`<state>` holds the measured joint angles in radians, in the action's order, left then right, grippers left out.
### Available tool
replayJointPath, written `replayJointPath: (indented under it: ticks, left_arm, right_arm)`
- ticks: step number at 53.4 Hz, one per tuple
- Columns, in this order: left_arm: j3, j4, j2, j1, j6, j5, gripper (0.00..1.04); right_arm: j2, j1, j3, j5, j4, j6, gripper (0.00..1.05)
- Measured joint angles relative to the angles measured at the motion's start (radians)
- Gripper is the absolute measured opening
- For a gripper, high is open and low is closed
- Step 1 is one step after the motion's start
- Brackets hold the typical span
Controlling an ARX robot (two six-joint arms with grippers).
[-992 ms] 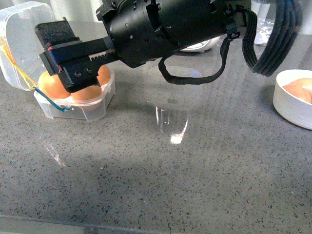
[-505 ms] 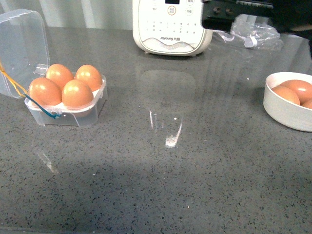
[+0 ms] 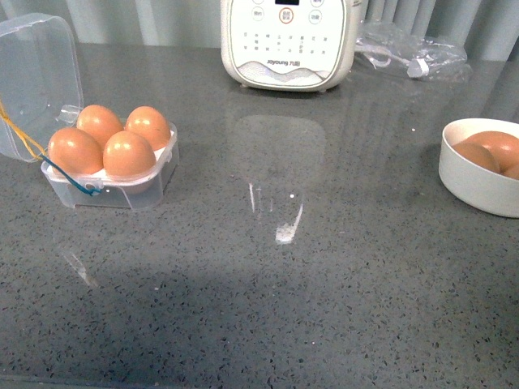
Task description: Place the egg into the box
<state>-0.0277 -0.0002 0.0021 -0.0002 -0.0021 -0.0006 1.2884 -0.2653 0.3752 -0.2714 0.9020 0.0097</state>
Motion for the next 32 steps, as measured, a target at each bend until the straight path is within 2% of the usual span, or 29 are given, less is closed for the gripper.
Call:
replayJointPath:
  ticks: [7,18,32]
  left_arm:
    - [0.000,0.000,0.000,0.000,0.000,-0.001,0.98]
    - [0.000,0.000,0.000,0.000,0.000,0.000,0.98]
    - [0.000,0.000,0.000,0.000,0.000,0.000,0.98]
  right_arm:
    - [-0.097,0.044,-0.097,0.066,-0.001,-0.009,0.03]
    - [-0.267,0.122,-0.219,0.132,-0.051,-0.010,0.03]
    - [-0.422,0.169,-0.289,0.176,-0.137,-0.010,0.03]
